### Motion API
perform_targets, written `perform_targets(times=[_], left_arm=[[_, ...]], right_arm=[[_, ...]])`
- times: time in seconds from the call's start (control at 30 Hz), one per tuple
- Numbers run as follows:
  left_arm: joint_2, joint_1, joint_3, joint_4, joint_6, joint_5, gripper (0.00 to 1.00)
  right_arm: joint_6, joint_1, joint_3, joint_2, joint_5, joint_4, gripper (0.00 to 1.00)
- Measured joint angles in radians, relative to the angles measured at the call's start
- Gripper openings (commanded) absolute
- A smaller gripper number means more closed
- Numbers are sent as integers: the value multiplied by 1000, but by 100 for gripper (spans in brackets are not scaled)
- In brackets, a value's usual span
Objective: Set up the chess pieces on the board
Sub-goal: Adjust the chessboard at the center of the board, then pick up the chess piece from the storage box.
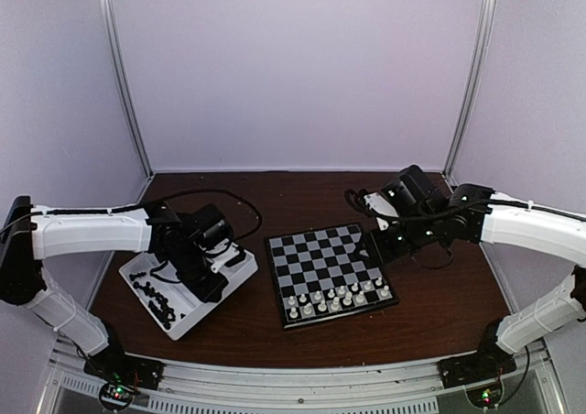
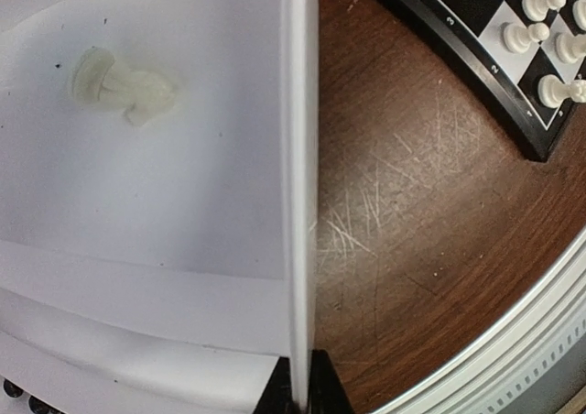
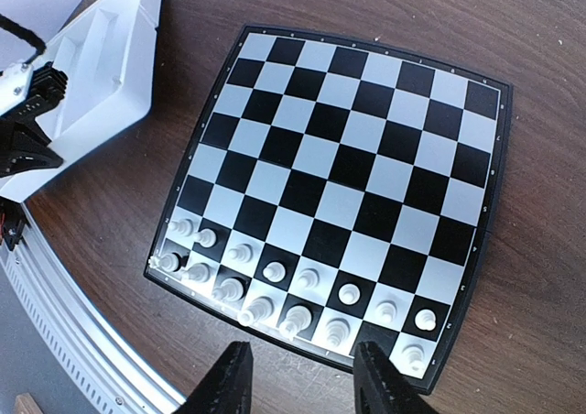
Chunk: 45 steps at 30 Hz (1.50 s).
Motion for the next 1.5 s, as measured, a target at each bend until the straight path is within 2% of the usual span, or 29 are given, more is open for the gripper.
perform_targets(times=[0.17, 0.27, 0.33, 0.53, 0.73, 0.83, 1.0, 1.17, 1.5], left_arm=[[66, -2, -45, 69, -15, 5, 14], [98, -2, -53, 99, -24, 5, 32], [113, -2, -54, 118, -32, 6, 38], [98, -9, -53, 126, -48, 0, 43], [-26, -11, 13, 99, -107, -79, 45], [-36, -3, 74, 88, -172, -132, 44], [45, 12, 135, 80, -305, -176, 44], [148, 12, 161, 71, -413, -216, 39], [269, 23, 182, 113, -547, -275, 40]], right_arm=[[0, 0, 0, 0, 0, 3, 41], [0, 0, 0, 0, 0, 3, 40], [0, 0, 0, 0, 0, 4, 40], [0, 0, 0, 0, 0, 6, 41], [0, 0, 0, 0, 0, 9, 40], [0, 0, -1, 0, 0, 10, 40], [0, 0, -3, 0, 0, 15, 41], [1, 0, -9, -4, 0, 18, 40], [1, 0, -17, -18, 0, 27, 41]])
